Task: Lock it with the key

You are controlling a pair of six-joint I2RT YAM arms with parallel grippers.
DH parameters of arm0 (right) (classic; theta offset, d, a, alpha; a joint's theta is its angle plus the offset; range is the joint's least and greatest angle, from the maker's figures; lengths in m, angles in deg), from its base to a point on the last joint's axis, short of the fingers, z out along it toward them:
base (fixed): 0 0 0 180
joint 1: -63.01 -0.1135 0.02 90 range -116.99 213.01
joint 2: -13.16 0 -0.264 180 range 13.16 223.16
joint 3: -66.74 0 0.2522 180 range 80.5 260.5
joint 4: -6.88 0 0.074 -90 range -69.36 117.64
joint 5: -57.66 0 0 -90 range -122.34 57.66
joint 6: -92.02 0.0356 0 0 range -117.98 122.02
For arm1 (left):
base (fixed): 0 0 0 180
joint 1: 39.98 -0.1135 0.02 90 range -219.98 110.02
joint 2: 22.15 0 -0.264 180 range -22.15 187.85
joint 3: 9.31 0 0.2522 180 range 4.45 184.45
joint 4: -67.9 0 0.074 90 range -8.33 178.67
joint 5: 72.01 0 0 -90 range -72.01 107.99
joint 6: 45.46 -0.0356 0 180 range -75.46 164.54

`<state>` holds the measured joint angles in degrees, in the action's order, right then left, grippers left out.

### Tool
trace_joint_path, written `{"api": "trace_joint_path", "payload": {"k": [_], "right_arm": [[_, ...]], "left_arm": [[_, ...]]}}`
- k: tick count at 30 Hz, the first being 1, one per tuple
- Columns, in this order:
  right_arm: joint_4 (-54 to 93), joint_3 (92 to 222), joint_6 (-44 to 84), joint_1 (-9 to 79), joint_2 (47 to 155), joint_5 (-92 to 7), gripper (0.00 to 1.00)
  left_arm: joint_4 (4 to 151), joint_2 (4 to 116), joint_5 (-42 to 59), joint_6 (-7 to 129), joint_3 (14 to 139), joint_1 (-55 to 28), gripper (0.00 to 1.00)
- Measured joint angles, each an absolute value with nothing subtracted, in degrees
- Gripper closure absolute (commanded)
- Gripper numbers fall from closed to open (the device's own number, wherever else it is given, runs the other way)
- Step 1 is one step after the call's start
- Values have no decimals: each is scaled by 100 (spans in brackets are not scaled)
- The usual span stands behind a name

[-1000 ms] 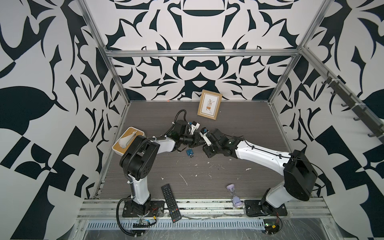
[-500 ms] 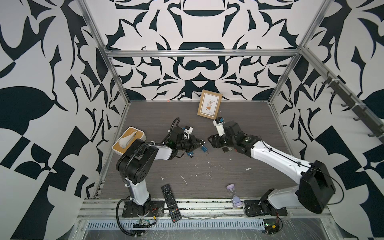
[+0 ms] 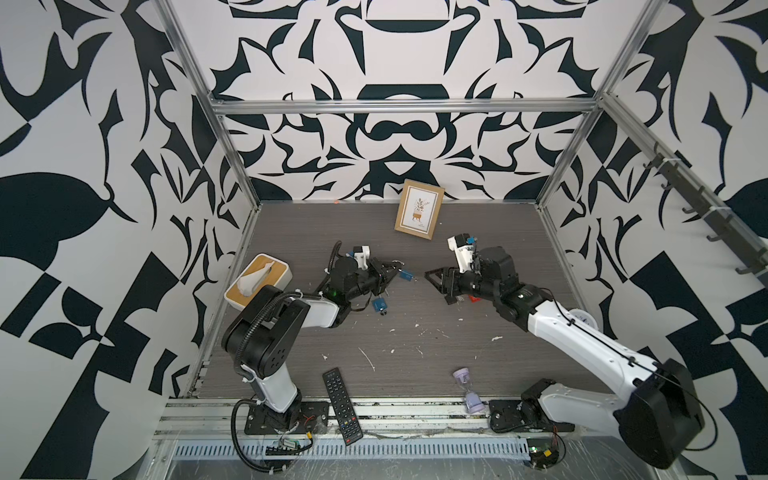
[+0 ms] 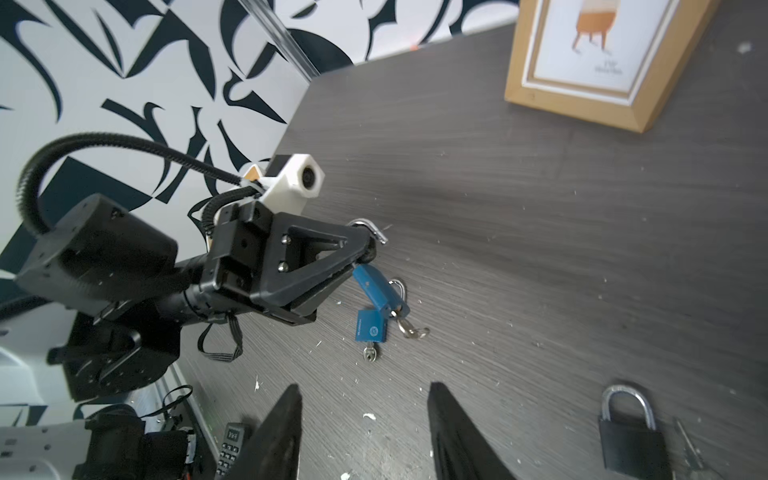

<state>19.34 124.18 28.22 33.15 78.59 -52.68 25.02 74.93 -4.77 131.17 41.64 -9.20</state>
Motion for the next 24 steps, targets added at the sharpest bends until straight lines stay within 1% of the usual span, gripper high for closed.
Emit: {"api": "trace_joint_path", "payload": {"k": [3, 9, 14, 18, 24], "right_arm": [[1320, 11940, 2341, 3295, 7650, -5205, 47], [196, 11347, 1641, 3304, 7824, -5480, 40], [-219, 11317, 1215, 3304, 7798, -5825, 40], [-234, 11481, 1073, 3301, 7800, -6114, 41], [-234, 11682, 1001, 3293, 7855, -6162, 44]], "left_arm": [[2570, 7195, -388, 13332, 4138, -909, 100], [2738, 6581, -303, 13544, 4107, -843, 100], [2800, 6489, -456, 13611, 4107, -775, 100], [2885, 6489, -567, 13631, 4107, -714, 100], [2883, 6489, -692, 13677, 4120, -640, 100]]}}
